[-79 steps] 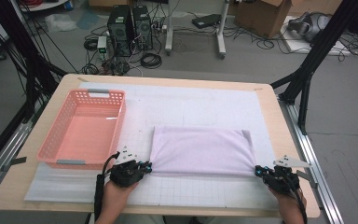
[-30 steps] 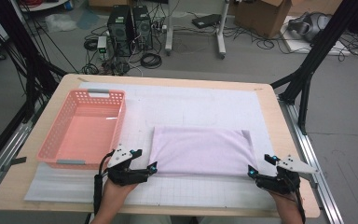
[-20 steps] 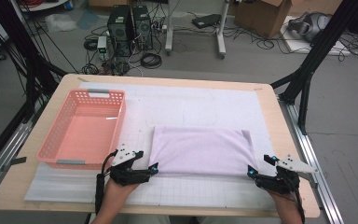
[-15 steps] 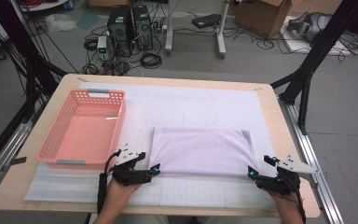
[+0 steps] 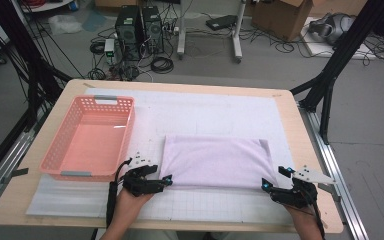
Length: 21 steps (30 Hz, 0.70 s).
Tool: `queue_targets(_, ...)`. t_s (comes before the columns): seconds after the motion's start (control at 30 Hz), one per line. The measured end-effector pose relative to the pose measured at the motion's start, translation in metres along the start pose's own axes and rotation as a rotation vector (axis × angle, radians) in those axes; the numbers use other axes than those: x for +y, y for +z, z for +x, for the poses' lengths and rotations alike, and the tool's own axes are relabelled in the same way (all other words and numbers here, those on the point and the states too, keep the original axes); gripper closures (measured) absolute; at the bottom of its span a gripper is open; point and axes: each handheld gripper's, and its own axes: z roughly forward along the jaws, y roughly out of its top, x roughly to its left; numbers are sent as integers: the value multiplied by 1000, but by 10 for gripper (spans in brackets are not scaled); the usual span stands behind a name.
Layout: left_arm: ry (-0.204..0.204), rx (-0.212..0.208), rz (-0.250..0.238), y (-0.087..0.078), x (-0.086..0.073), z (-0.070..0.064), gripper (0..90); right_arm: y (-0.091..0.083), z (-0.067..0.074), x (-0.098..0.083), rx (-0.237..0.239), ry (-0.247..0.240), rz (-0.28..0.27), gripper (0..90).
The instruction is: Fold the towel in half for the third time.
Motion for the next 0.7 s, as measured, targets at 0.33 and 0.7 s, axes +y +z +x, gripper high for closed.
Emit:
queue_targets(0.33, 53, 38, 21, 2, 0, -6, 406, 2, 0, 0, 1, -2, 9, 187)
queue_targets(0.7, 66, 29, 36, 5, 0, -13, 642, 22, 11, 13, 30, -20, -7, 187)
